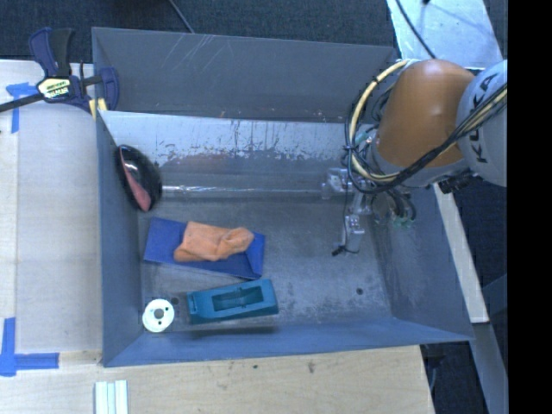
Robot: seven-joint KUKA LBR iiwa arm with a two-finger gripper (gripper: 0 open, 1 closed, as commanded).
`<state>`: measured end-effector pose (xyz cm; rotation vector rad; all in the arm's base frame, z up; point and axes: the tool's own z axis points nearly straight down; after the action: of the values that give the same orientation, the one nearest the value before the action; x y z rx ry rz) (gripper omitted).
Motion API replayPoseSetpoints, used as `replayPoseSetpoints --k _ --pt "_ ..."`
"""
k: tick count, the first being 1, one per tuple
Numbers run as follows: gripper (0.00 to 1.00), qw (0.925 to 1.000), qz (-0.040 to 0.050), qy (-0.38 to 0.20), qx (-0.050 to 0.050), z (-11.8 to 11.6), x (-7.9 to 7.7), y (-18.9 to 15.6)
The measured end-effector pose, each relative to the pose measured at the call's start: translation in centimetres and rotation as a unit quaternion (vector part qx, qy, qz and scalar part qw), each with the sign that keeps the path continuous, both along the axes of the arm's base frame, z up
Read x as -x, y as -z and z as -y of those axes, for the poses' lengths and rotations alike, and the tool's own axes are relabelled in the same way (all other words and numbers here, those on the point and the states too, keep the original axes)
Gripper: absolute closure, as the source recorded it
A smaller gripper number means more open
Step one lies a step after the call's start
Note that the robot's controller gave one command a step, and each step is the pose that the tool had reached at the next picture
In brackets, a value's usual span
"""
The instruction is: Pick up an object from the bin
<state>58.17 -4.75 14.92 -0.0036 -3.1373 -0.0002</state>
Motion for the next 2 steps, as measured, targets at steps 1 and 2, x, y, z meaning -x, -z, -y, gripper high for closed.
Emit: replayPoseSetpoints --k 1,2 --pt "0.0 1.0 0.004 -0.001 0.0 -0.01 -0.16 -0.5" --pt "0.0 1.0 0.004 -0.001 0.0 -0.02 -0.16 -0.51"
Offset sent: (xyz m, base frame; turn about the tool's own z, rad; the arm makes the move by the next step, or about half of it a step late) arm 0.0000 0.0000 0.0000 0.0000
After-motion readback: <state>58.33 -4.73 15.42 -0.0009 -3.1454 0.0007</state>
